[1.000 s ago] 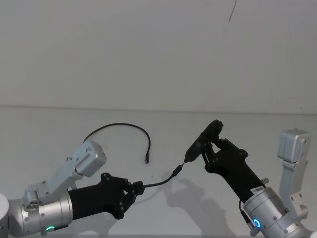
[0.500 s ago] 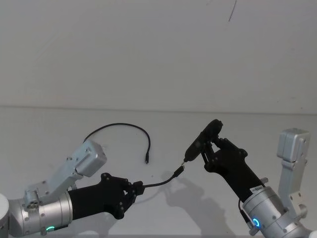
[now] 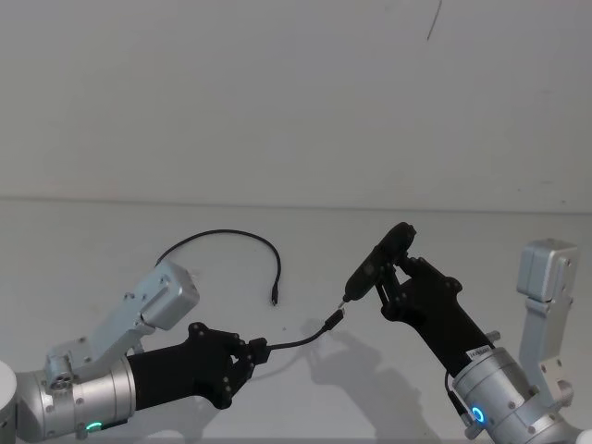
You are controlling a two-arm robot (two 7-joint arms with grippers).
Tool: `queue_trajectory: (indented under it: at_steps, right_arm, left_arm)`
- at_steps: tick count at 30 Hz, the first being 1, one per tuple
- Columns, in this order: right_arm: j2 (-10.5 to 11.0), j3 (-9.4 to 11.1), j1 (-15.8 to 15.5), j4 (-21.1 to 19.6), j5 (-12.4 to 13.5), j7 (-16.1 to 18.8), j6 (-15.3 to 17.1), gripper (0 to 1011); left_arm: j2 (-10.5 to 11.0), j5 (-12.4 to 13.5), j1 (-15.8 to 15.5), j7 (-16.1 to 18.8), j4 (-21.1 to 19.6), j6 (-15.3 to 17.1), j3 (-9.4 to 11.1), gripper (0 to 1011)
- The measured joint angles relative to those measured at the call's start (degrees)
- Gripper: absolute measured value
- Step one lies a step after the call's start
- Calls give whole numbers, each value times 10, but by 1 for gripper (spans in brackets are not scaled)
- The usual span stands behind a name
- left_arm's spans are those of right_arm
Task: Pick up the data cable with the one hand.
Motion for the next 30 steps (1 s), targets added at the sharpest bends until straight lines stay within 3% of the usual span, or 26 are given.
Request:
queue_trajectory:
  at_steps: [30]
  right_arm:
    - [0,0,0,0,0,0,0,269]
  left_arm:
    - [0,0,0,0,0,0,0,41]
